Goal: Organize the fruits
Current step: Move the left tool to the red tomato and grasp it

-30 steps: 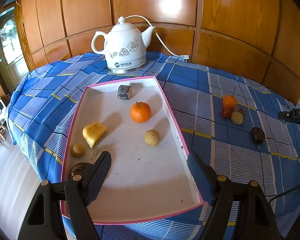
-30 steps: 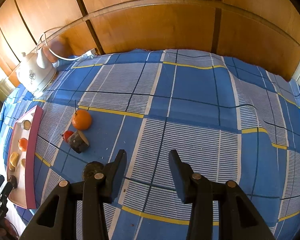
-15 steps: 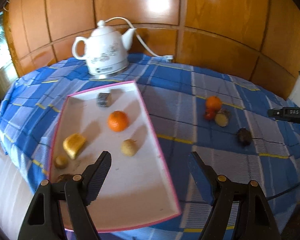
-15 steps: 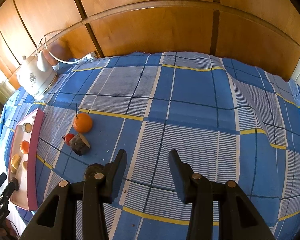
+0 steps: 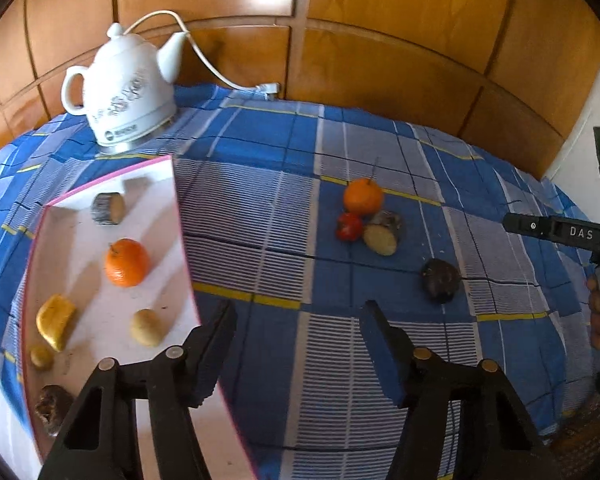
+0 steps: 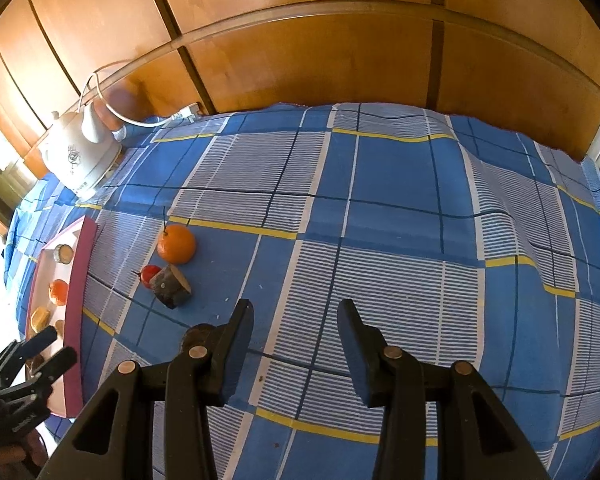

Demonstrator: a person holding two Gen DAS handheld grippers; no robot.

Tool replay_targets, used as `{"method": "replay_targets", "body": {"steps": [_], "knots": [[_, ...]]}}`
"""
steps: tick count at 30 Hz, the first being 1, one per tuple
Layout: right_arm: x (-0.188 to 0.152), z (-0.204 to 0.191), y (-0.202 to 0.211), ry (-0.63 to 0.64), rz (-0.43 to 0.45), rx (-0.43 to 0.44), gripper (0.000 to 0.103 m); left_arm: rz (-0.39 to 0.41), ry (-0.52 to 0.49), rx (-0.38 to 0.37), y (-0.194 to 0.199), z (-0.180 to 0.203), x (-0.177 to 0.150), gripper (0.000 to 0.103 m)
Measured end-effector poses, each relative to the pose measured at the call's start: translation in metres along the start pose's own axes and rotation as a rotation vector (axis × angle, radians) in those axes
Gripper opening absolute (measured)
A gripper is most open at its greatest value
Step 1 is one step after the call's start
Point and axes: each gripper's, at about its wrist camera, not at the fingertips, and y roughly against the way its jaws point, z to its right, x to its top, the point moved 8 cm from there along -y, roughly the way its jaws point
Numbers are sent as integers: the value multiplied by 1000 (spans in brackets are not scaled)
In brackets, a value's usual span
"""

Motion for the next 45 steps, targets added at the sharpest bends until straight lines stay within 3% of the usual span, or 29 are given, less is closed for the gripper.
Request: {"method": "replay_targets", "body": {"steps": [8,20,25,33,45], "knots": [[0,-4,4,3,7,15,44,-38,-27,-31,-23,11,12,34],[1,-8,6,9,9,32,44,-97,84,-78,-60,9,36,29],[1,-10,6,10,7,40,44,-110,82,-89,-77,14,46,28],[1,-10,6,8,4,49,44,-114,182,-193,-100,22,56,28],[0,-12,3,10,-7,46,44,-89,155,-200,-121,36,65,33]]}}
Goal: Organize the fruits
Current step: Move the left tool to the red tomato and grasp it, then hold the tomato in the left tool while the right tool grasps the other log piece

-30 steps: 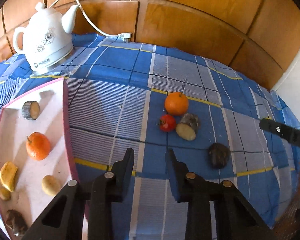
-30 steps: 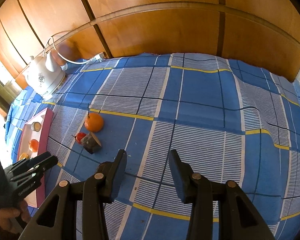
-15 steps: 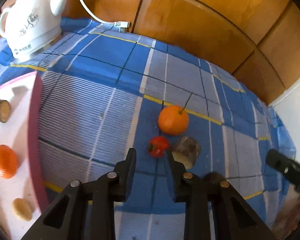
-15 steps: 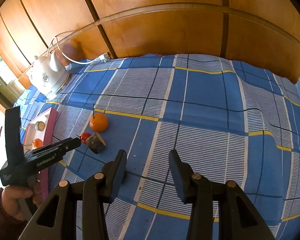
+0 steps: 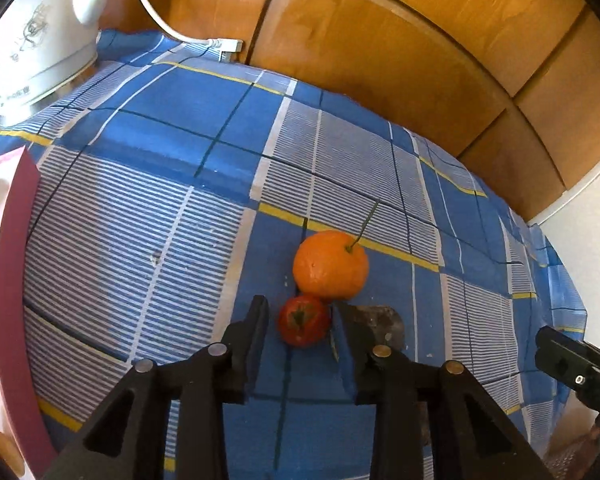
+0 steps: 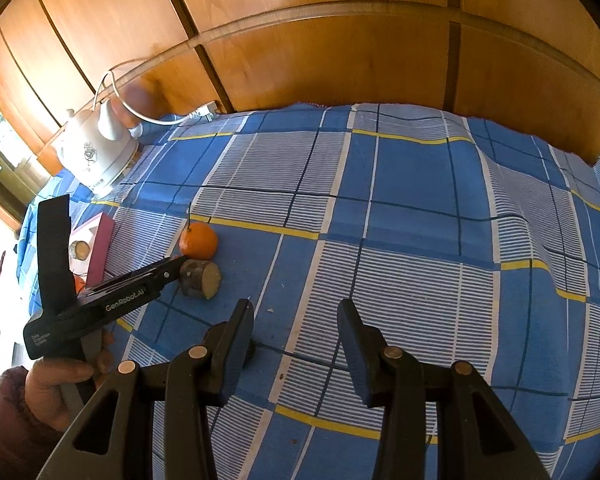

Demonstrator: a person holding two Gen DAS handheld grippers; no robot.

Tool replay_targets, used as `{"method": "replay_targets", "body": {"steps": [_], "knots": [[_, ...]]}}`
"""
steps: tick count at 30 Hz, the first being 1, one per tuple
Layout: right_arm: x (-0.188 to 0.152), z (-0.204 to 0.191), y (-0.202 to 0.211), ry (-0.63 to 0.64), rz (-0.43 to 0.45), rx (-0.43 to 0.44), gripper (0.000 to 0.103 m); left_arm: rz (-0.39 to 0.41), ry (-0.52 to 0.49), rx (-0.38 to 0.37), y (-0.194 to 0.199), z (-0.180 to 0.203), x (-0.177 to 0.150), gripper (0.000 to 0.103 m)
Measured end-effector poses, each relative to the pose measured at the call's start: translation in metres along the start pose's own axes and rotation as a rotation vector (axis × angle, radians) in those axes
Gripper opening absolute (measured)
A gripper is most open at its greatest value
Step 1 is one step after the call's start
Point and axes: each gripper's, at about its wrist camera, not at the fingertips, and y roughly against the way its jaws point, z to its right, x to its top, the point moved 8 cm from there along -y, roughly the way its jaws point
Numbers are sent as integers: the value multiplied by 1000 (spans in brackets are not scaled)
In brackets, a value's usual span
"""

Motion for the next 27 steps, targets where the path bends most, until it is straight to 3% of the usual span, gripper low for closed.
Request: {"method": "replay_targets", "body": {"steps": [4,14,22,27], "knots": [[1,1,-1,-3,0,-5,44,-3,-34,27,2,0,-3,25],[1,10,-1,-21,1,-22,44,4,-122,34,38,3,-46,25],[-3,6,-7,-16,-24,15,44,46,-252,107,54,3,-93,25],[-9,-7,-17,19,-61,53,44,60,-234,102,54,0,-95,25]]}}
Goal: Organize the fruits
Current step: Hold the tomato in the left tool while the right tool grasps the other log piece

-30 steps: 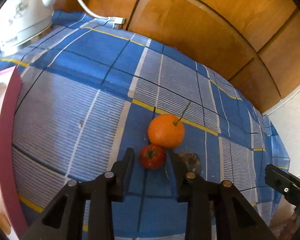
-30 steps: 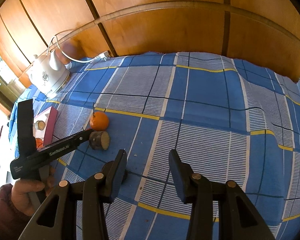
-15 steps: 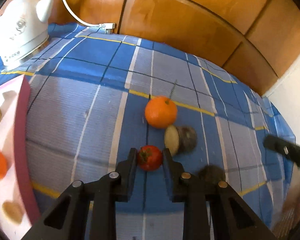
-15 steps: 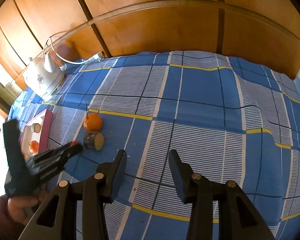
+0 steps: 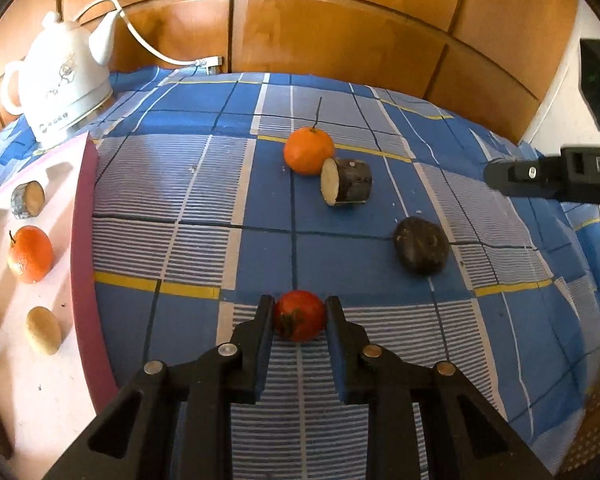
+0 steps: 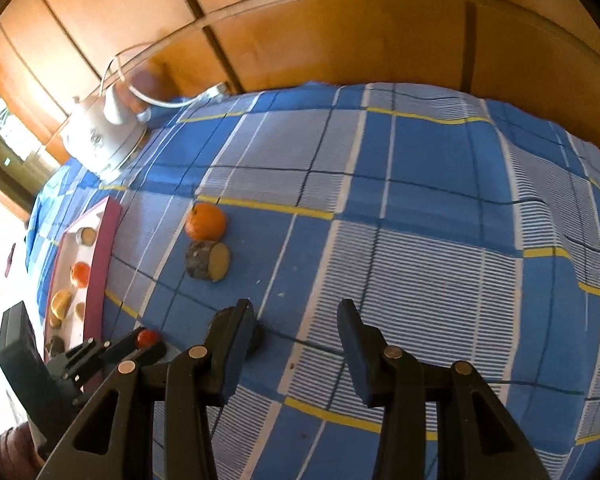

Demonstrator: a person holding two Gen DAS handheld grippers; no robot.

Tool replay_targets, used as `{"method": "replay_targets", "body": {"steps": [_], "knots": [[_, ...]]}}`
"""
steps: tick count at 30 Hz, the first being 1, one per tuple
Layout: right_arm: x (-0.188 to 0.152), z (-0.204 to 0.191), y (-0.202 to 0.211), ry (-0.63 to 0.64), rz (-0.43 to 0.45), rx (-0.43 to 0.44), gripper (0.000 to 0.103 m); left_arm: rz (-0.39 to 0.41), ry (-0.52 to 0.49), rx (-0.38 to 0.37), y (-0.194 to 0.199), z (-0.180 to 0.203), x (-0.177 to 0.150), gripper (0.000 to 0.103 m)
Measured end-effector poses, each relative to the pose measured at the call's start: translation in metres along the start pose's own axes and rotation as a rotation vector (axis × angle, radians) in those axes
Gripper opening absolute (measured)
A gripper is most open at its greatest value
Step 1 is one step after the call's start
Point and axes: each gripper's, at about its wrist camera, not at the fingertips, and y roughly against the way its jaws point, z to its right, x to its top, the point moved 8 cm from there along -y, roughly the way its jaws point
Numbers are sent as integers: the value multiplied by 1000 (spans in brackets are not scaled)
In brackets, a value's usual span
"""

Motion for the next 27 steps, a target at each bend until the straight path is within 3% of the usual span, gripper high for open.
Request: {"method": "replay_targets", "body": {"steps": [12,19,23,24,26,27], "knots": [[-8,-45,-20,78,-37,95,51,19,29,-20,1,-2,-2,26],[15,-78,-53,134,-64,45,51,26,39,-33,1,-3,-2,26],[23,-85,-83,153,-102,-44,51,26,42,-40,2,-3,-2,26],[22,-85,-87,159,-117,-50,50,27,42,-41,2,-4,-2,26],[19,-88,-93,181,-145,-45,30,28,41,-45,2,-4,-2,26],[19,-89,-89,193,-135,-40,30,28,41,-47,2,-5,-2,26]]}}
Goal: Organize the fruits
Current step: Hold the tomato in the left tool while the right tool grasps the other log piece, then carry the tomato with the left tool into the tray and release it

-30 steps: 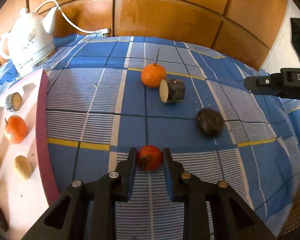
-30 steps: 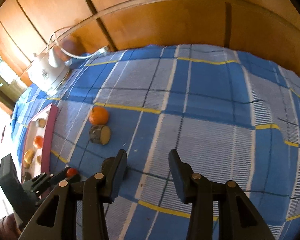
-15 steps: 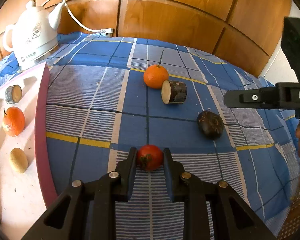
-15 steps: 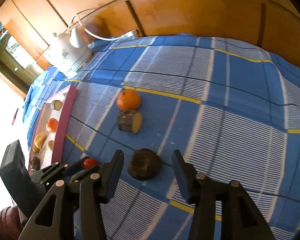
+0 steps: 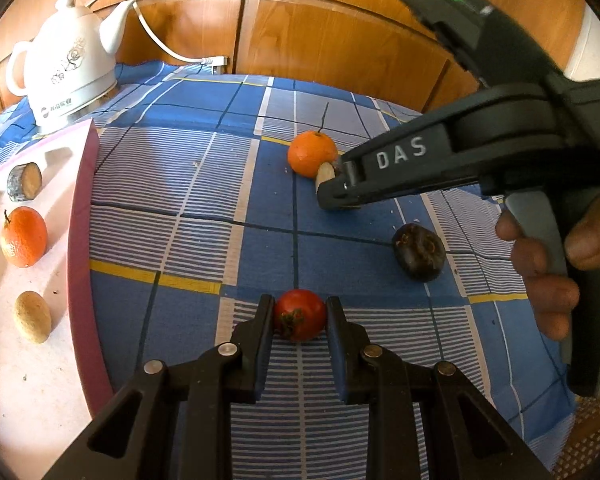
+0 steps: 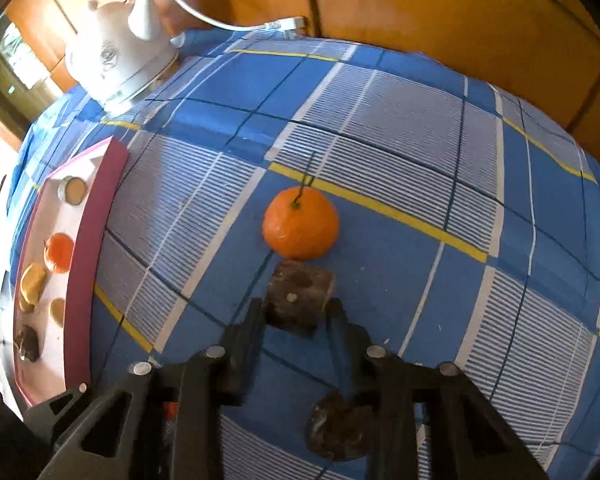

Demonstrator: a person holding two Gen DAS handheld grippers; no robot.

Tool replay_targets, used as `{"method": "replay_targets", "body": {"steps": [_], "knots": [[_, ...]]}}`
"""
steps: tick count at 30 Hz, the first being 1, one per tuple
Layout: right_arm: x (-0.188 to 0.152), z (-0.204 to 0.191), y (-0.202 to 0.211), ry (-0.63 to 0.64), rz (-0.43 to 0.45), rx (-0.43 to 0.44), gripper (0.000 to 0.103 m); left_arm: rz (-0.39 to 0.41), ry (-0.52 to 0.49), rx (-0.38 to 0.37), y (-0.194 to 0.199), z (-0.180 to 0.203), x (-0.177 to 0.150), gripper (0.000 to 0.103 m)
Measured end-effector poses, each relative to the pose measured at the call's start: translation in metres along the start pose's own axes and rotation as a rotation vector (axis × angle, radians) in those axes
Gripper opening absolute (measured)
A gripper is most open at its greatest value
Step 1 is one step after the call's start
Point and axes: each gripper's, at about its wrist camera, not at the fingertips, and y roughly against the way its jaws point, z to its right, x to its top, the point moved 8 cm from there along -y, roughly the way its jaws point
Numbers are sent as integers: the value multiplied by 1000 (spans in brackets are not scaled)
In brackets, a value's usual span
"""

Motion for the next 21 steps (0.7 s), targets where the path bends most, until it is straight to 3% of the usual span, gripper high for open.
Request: {"method": "replay_targets", "body": {"steps": [6,12,15,21], "knots": [[-14,25,39,44,58,-37,30,2,5,-5,0,-1,-1,28],[-45,92,43,-21,18,-160,30,3,-6,14,0,0,-1,28],[-55,107,38,-71,4,-136,29,4,-17,30,0,2,-1,28],[-54,108,37,-41,6,-145,28,6,-40,59,-1,5,-2,28]]}}
